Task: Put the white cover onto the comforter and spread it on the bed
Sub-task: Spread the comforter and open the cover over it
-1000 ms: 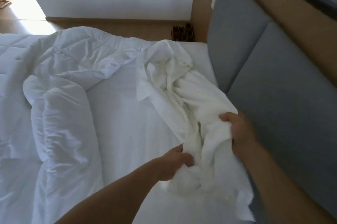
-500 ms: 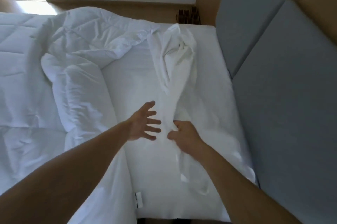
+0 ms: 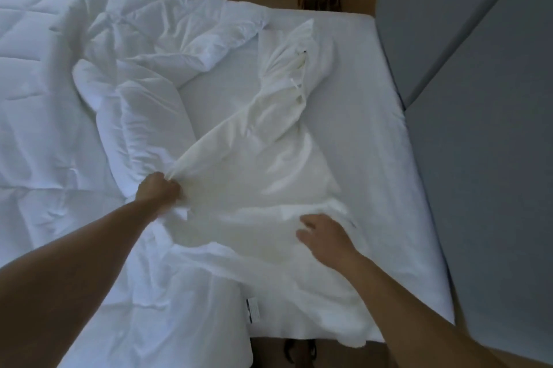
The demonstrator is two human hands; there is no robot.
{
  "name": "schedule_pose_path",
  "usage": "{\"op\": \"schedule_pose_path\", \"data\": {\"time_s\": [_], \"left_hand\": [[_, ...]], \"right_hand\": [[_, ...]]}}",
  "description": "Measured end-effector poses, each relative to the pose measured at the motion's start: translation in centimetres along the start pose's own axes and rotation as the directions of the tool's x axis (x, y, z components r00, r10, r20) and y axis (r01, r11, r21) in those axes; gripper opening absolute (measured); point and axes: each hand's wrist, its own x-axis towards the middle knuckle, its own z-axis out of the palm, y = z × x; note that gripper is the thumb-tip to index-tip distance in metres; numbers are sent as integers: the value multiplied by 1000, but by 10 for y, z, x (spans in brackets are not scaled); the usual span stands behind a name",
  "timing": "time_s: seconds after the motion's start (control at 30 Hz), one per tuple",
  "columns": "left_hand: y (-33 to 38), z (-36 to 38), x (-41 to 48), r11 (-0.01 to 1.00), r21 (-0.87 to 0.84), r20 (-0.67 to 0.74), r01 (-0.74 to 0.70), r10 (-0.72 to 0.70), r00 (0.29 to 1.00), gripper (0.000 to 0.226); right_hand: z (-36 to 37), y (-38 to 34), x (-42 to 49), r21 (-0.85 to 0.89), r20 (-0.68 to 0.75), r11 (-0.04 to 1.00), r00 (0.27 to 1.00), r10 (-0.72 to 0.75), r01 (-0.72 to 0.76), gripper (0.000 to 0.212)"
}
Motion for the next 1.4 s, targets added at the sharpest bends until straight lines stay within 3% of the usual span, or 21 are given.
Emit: {"op": "schedule_pose_path", "data": {"time_s": [0.1,0.3,0.4,0.53,0.63,0.7,0.77,0.87,0.93,1.03,1.13,1.2,1.3,1.4], "left_hand": [[-8,26,-1,993,117,23,-6,3,1000,23],[19,81,-8,968,226,140,-109,78,987,55],[32,99,-5,954,279,163,-109,64,984,64],[47,119,-3,973,229,253,-42,-17,967,72],[65,130,-10,999,24,343,34,-40,938,54],[84,129,-18,994,-100,356,42,-4,934,38],[102,121,-25,981,-194,340,5,63,938,32],[123,101,-35,963,-262,255,-65,134,958,27],[131,85,-41,956,-252,158,-152,196,968,26],[135,61,-53,932,-272,27,-239,256,966,31],[124,38,-65,915,-302,-31,-269,272,962,29],[108,26,-70,919,-281,-19,-277,283,959,26],[74,14,-72,960,-148,90,-239,254,963,26],[33,2,-70,983,67,299,-170,143,943,22]], "right_hand": [[-11,37,30,50,-224,992,966,126,-118,36],[-27,94,95,298,-407,915,831,380,-273,27],[-36,116,113,335,-218,874,874,435,-352,18],[-36,111,120,538,267,730,907,327,-421,60],[-37,96,117,539,532,690,830,165,-482,46],[-39,88,116,529,547,708,826,136,-467,47],[-51,80,110,588,461,684,874,155,-432,39],[-94,79,92,681,206,653,942,263,-331,34],[-131,85,72,711,32,650,937,348,-266,28],[-176,84,31,743,-218,649,856,469,-167,19],[-190,78,-19,670,-440,736,747,499,-97,19],[-174,77,-47,573,-479,812,759,442,-111,12],[-125,81,-69,278,-255,915,896,364,-292,25],[-72,82,-71,-47,42,939,938,344,-342,32]]}}
